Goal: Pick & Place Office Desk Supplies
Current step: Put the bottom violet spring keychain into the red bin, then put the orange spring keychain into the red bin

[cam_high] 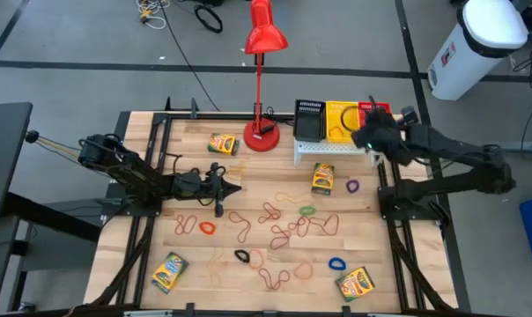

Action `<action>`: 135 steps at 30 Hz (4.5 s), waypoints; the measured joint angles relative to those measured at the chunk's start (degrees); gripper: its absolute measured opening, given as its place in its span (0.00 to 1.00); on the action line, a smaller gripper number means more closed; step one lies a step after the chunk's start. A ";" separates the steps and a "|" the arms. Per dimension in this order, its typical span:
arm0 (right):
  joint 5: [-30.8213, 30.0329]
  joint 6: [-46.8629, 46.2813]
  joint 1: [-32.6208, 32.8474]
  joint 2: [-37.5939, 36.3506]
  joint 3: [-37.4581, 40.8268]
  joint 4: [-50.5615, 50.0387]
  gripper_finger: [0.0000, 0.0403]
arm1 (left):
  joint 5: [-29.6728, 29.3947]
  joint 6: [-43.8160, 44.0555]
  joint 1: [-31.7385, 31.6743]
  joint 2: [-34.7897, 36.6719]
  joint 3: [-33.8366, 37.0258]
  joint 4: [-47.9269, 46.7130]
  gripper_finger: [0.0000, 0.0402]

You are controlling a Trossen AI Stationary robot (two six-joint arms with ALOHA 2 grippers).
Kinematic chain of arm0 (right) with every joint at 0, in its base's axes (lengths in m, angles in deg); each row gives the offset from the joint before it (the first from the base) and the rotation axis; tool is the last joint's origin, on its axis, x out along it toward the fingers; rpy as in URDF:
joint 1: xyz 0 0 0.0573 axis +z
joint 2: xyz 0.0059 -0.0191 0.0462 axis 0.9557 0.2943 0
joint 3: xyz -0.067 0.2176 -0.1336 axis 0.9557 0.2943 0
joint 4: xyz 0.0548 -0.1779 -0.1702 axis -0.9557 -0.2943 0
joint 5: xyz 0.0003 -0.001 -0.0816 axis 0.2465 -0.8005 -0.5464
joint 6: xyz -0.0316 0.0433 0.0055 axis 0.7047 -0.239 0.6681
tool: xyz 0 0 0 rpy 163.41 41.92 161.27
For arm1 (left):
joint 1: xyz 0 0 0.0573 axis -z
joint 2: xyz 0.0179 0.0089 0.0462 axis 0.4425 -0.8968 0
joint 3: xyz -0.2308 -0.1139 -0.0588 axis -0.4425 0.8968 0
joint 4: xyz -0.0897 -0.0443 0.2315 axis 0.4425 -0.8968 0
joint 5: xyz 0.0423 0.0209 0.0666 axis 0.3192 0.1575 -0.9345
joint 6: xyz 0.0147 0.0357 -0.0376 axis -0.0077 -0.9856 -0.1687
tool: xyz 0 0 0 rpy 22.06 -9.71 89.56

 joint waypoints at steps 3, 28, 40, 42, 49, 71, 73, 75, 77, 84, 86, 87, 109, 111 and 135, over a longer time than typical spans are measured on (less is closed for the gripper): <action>-0.46 3.91 -7.30 3.41 0.00 1.64 0.03 | 0.00 0.02 0.00 0.00 0.00 -0.03 0.04; 12.05 8.23 -23.55 16.38 0.02 3.41 0.31 | 1.22 -0.92 -0.02 0.01 0.00 -0.87 0.04; 14.22 6.67 -16.22 6.28 -0.31 0.20 0.31 | 1.63 -0.45 0.28 0.02 -2.91 -3.02 0.04; 14.36 5.20 -11.60 3.04 -0.33 1.60 0.21 | 1.41 -0.15 0.46 0.02 -3.08 -3.07 0.04; 13.10 4.34 7.78 -5.68 7.24 21.42 0.06 | 0.81 1.05 1.79 1.20 -3.19 -3.37 0.02; 20.62 26.58 38.44 -4.75 50.16 102.60 0.01 | -9.12 11.96 18.36 11.12 -17.37 -55.58 0.03; 20.62 26.54 39.33 -4.75 51.13 103.25 0.03 | -9.13 15.97 20.22 10.54 -22.04 -65.24 0.05; 20.61 26.45 40.00 -4.68 51.73 104.00 0.03 | -8.96 20.08 22.06 9.89 -26.28 -74.02 0.09; 20.65 26.43 40.59 -4.67 52.32 104.64 0.03 | -8.84 24.28 23.85 9.04 -29.96 -82.31 0.13; 21.25 24.49 40.98 -4.47 54.14 105.29 0.01 | -8.45 36.63 30.37 6.54 -37.00 -101.04 0.29; 22.14 24.51 40.95 -4.45 54.14 105.17 0.02 | -7.73 38.14 32.12 5.67 -37.05 -101.62 0.32; 22.85 24.51 40.95 -4.45 54.14 105.20 0.03 | -7.38 38.85 32.98 5.16 -37.05 -102.09 0.33; 27.95 24.48 40.95 -4.45 54.14 104.90 0.13 | 1.07 38.64 37.90 -1.99 -37.03 -102.31 0.36; 27.95 24.49 40.95 -4.45 54.14 104.76 0.13 | 3.02 39.65 37.95 -2.37 -37.03 -102.45 0.37; 27.92 24.25 40.95 -4.43 54.14 103.89 0.13 | -7.52 34.64 37.54 -3.56 -37.03 -107.37 0.47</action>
